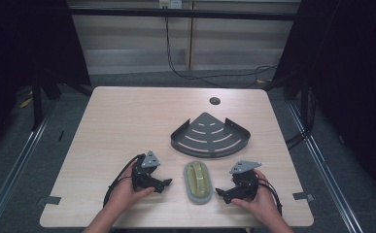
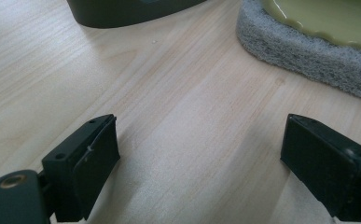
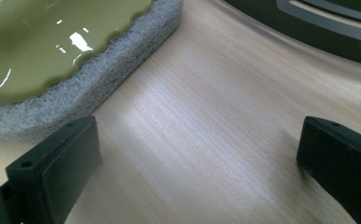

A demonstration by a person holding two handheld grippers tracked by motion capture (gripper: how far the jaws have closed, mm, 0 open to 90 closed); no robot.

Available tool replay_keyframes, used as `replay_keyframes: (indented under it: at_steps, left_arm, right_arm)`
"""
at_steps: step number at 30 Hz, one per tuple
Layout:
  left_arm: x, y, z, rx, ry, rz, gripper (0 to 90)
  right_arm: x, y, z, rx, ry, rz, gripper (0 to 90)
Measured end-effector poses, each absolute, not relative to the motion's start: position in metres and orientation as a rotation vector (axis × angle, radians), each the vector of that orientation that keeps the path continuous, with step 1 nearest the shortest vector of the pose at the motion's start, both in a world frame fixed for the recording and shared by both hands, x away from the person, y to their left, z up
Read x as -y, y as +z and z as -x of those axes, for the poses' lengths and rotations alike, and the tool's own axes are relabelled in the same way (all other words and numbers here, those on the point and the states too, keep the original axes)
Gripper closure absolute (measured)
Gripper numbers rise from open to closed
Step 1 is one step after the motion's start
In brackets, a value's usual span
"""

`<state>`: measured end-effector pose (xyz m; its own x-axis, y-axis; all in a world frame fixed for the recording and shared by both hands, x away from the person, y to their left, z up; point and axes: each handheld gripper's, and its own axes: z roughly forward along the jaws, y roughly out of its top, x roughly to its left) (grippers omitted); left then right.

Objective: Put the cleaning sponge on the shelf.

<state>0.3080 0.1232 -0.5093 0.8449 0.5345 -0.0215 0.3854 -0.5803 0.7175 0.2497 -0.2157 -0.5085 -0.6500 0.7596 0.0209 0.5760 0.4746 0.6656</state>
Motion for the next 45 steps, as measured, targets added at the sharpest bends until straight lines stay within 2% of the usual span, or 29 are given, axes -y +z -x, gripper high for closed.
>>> replay_keyframes:
  at_steps: [9,11,13,17,20,34,43,45]
  left_arm:
    - [-0.123,-0.509,-0.308,-0.665,0.252,-2.264,10.7]
    - [-0.123,-0.509,-0.308,-0.665,0.255,-2.26,10.6]
    - [-0.123,-0.509,-0.308,-0.666,0.254,-2.264,10.7]
    - [-0.123,-0.509,-0.308,-0.666,0.255,-2.258,10.7]
    - [-0.123,-0.509,-0.308,-0.667,0.253,-2.261,10.7]
    - [-0.123,-0.509,-0.308,-0.666,0.255,-2.259,10.6]
    - [-0.123,-0.509,-0.308,-0.666,0.255,-2.258,10.6]
    - [-0.123,-0.509,-0.308,-0.667,0.253,-2.263,10.7]
  right_arm:
    - [0.215,-0.507,-0.251,-2.467,0.927,-1.144,0.2]
    - [0.215,-0.504,-0.253,-2.482,0.906,-1.153,3.8]
    - [0.215,-0.499,-0.255,-2.491,0.877,-1.184,14.6]
    - [0.216,-0.488,-0.257,-2.521,0.892,-1.291,16.5]
    - [0.211,-0.475,-0.257,-2.519,0.833,-1.33,23.2]
    - [0.186,-0.421,-0.27,-2.606,0.684,-1.457,27.7]
    - [0.17,-0.41,-0.28,-2.612,0.673,-1.453,28.5]
    - [0.166,-0.409,-0.282,-2.625,0.678,-1.452,33.2]
